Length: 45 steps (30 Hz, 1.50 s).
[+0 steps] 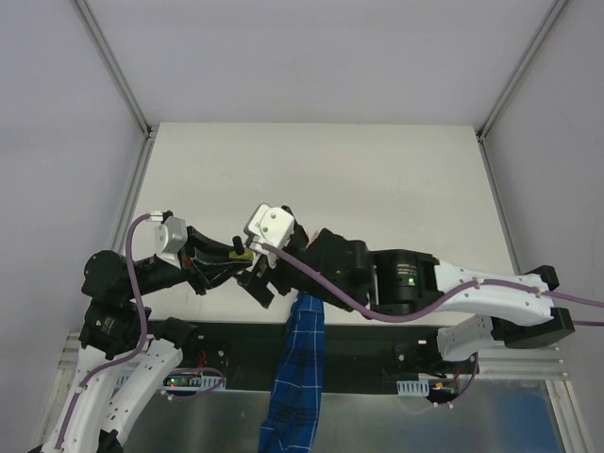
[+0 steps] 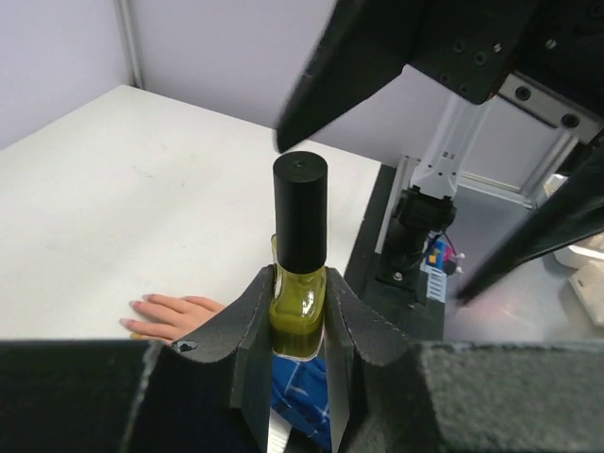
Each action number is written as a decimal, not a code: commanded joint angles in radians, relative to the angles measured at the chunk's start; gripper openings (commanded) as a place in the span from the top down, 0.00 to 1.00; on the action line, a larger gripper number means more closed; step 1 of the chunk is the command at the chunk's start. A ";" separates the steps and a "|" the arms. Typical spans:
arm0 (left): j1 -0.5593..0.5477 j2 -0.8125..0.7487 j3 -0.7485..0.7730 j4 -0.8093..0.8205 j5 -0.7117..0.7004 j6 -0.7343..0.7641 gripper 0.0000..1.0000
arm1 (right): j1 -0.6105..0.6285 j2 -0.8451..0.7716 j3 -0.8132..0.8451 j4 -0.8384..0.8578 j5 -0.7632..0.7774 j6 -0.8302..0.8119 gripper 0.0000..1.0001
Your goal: Paint the nails
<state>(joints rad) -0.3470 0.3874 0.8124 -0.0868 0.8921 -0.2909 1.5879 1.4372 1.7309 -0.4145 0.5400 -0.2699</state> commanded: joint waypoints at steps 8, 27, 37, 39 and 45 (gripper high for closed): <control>-0.001 -0.004 0.093 0.061 0.298 -0.159 1.00 | -0.239 -0.159 -0.053 -0.072 -1.079 -0.181 0.21; 0.000 -0.027 0.107 0.114 0.338 -0.205 1.00 | -0.368 0.040 0.055 0.209 -1.470 0.031 0.51; 0.000 -0.036 0.099 0.130 0.340 -0.218 1.00 | -0.370 0.075 0.067 0.255 -1.505 0.074 0.66; 0.000 -0.033 0.102 0.131 0.327 -0.217 1.00 | -0.368 0.075 0.064 0.253 -1.509 0.074 0.74; 0.000 -0.025 0.134 0.133 0.234 -0.209 1.00 | -0.365 0.055 0.012 0.197 -1.431 0.026 1.00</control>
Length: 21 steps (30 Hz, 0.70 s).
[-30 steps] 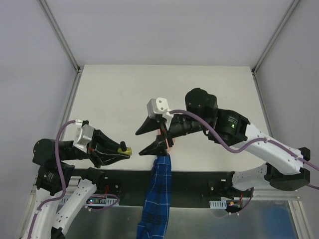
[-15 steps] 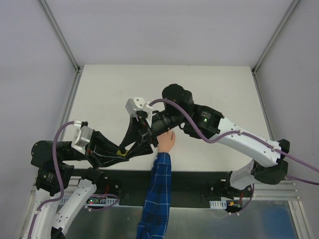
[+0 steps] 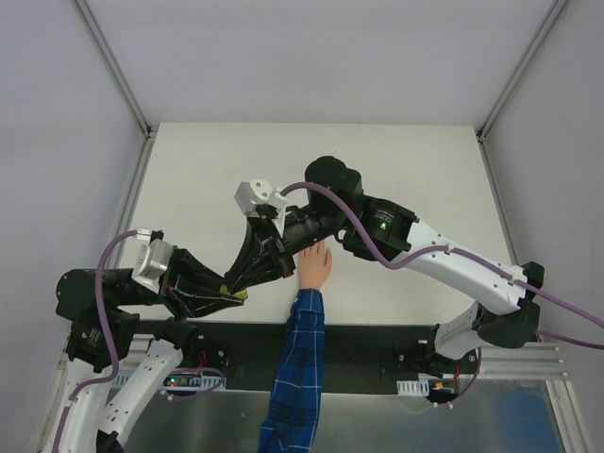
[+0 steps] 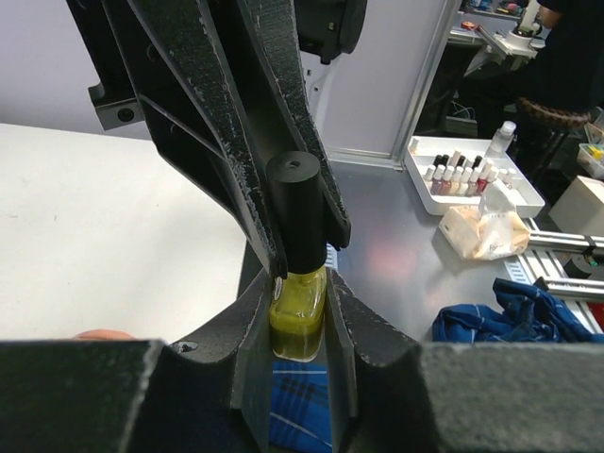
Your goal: Paint the nails
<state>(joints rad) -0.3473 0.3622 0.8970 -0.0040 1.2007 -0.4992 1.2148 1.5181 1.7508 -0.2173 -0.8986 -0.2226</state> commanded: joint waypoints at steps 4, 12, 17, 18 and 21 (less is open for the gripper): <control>0.001 0.038 0.085 0.029 -0.139 0.065 1.00 | 0.040 -0.044 -0.039 -0.131 0.244 -0.087 0.99; 0.001 0.182 0.148 -0.022 -0.273 0.307 1.00 | 0.334 0.133 0.126 -0.464 1.863 0.213 1.00; 0.001 0.185 0.116 -0.024 -0.325 0.318 1.00 | 0.373 0.122 0.050 -0.260 1.943 0.169 1.00; 0.001 0.176 0.106 -0.024 -0.326 0.317 1.00 | 0.373 0.119 0.047 -0.246 1.931 0.158 1.00; 0.001 0.147 0.071 -0.024 -0.323 0.303 1.00 | 0.373 0.080 0.001 -0.143 1.772 0.077 0.87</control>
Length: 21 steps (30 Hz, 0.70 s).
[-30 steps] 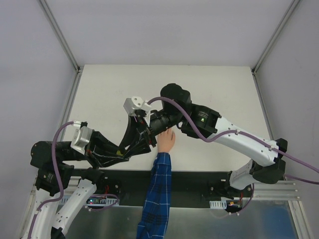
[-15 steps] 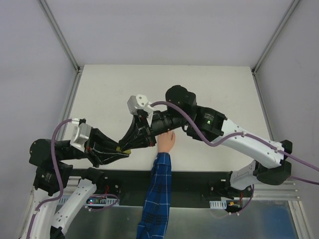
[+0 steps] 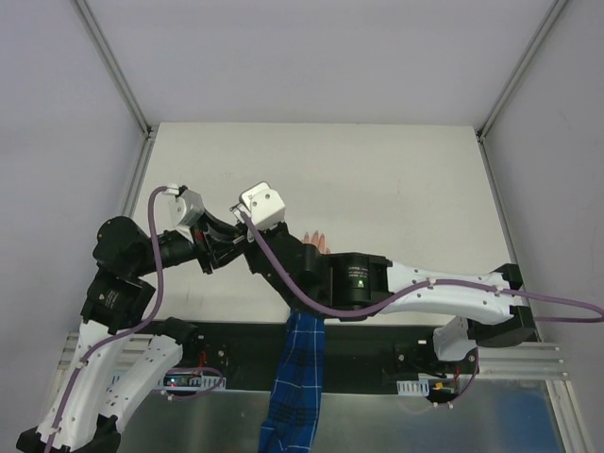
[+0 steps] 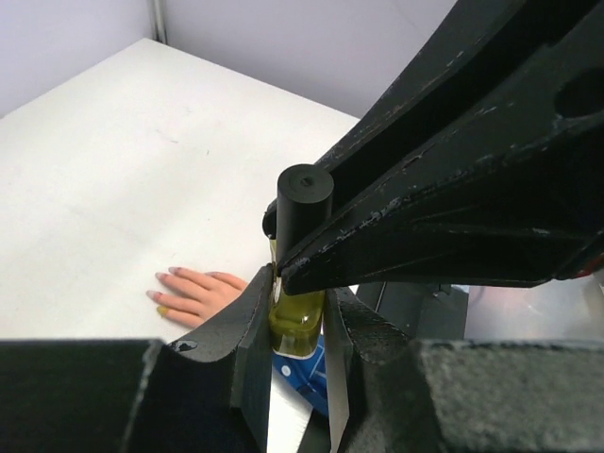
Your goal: Paint the nails
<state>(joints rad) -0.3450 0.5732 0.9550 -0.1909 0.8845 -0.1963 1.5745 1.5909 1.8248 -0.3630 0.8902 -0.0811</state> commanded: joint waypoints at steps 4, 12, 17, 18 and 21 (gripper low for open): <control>-0.002 -0.099 -0.028 0.131 0.005 -0.017 1.00 | 0.006 -0.051 -0.075 0.018 -0.255 -0.166 0.48; -0.002 -0.142 -0.082 0.085 0.050 -0.069 1.00 | -0.053 -0.236 -0.128 -0.075 -0.848 -0.344 0.18; -0.002 -0.168 -0.098 0.082 0.097 -0.121 1.00 | -0.180 -0.266 -0.114 -0.129 -1.221 -0.333 0.16; -0.002 -0.170 -0.096 0.082 0.119 -0.130 1.00 | -0.195 -0.267 -0.117 -0.105 -1.278 -0.313 0.16; -0.002 -0.173 -0.087 0.082 0.188 -0.158 1.00 | -0.261 -0.255 -0.124 -0.035 -1.390 -0.254 0.15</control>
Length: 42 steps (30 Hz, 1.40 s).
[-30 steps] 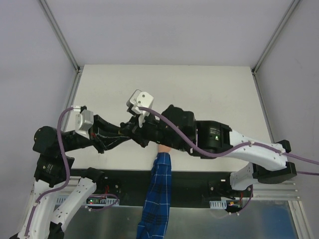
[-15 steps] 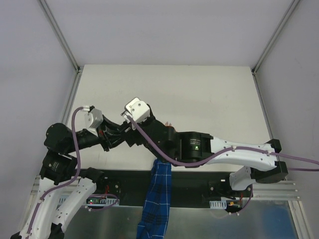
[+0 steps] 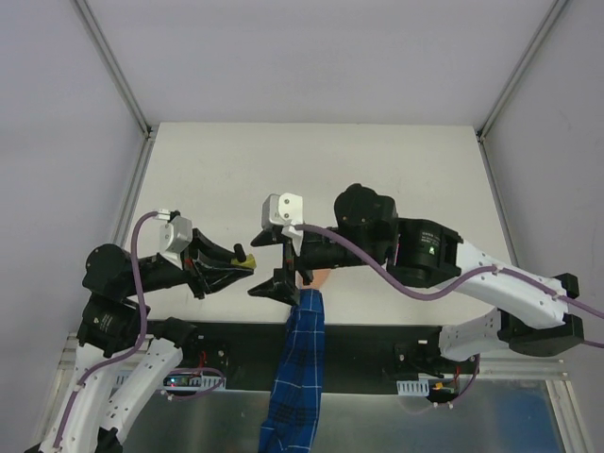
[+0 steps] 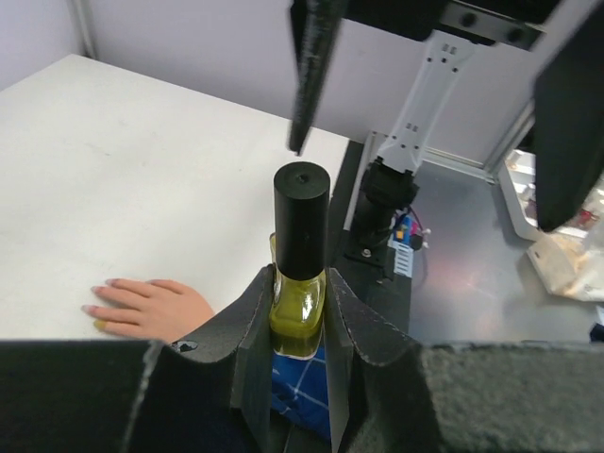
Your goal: Paint the nails
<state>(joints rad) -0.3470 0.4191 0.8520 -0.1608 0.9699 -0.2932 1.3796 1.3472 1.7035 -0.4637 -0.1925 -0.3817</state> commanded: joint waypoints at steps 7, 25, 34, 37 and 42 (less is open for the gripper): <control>0.000 -0.055 0.027 0.052 0.171 -0.100 1.00 | -0.136 0.095 0.090 0.111 -0.467 0.122 0.31; 0.000 -0.066 0.068 0.055 0.084 -0.095 1.00 | -0.148 0.139 0.030 0.227 -0.573 0.187 0.99; 0.000 0.070 0.108 0.044 -0.140 0.098 1.00 | 0.212 0.216 0.076 0.060 1.260 0.181 0.99; 0.000 0.098 0.110 0.044 -0.143 0.124 1.00 | 0.269 0.303 0.188 0.045 1.348 0.161 0.99; 0.000 0.081 0.088 0.044 -0.129 0.112 1.00 | 0.276 0.345 0.255 0.016 1.276 0.116 0.96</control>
<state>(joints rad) -0.3466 0.5194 0.9203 -0.2008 0.8612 -0.1802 1.6344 1.6775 1.9152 -0.3801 1.0012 -0.2230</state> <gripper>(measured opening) 0.207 0.155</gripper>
